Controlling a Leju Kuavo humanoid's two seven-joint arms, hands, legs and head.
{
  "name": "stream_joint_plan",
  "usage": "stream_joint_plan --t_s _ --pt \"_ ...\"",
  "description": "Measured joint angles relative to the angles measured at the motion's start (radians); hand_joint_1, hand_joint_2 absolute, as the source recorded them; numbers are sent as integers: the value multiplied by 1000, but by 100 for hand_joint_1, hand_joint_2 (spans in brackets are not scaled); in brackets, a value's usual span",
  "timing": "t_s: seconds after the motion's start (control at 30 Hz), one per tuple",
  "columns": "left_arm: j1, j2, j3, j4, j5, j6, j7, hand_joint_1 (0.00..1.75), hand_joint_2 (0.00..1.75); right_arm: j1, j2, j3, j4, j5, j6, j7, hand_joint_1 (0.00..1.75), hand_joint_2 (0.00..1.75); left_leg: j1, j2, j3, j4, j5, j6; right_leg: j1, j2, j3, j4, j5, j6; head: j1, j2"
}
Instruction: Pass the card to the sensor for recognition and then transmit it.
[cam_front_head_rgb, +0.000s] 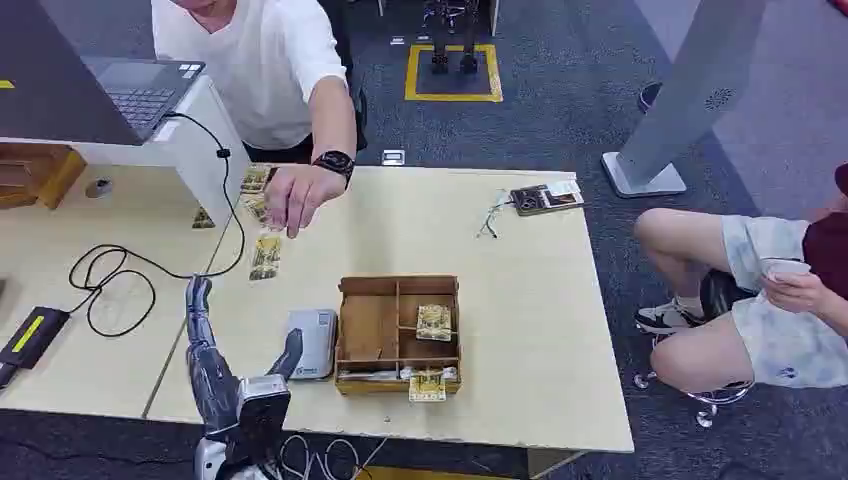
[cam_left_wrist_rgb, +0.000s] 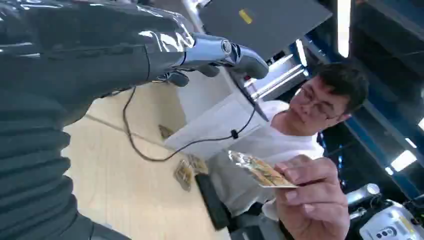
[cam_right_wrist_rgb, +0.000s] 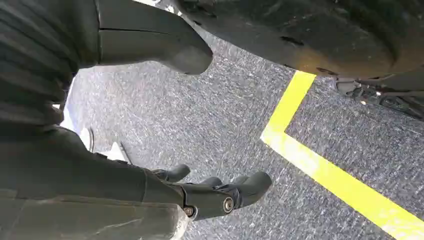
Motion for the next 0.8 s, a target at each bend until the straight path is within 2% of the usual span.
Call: stream_joint_plan --t_s 0.17,0.27,0.37,0.6,0.8 --pt "-60 -6 102 3 -206 0 -39 0 175 -2 -7 29 4 0 10 10 0 175 0 0 0 0 0 0 0 0 0 0 0 0 0 0" --pt "-99 -10 172 -15 -357 0 -42 0 175 -4 -12 47 6 0 13 11 0 175 0 0 0 0 0 0 0 0 0 0 0 0 0 0" --pt "-132 -11 221 -27 -447 0 -37 0 175 -8 -17 60 10 0 16 12 0 175 0 0 0 0 0 0 0 0 0 0 0 0 0 0" --pt "-166 -12 246 -35 -544 0 8 0 175 -11 -23 75 16 0 16 10 0 175 0 0 0 0 0 0 0 0 0 0 0 0 0 0" --pt "-173 -13 246 -35 -549 0 35 0 175 -11 -25 77 19 -2 16 9 0 175 0 0 0 0 0 0 0 0 0 0 0 0 0 0"
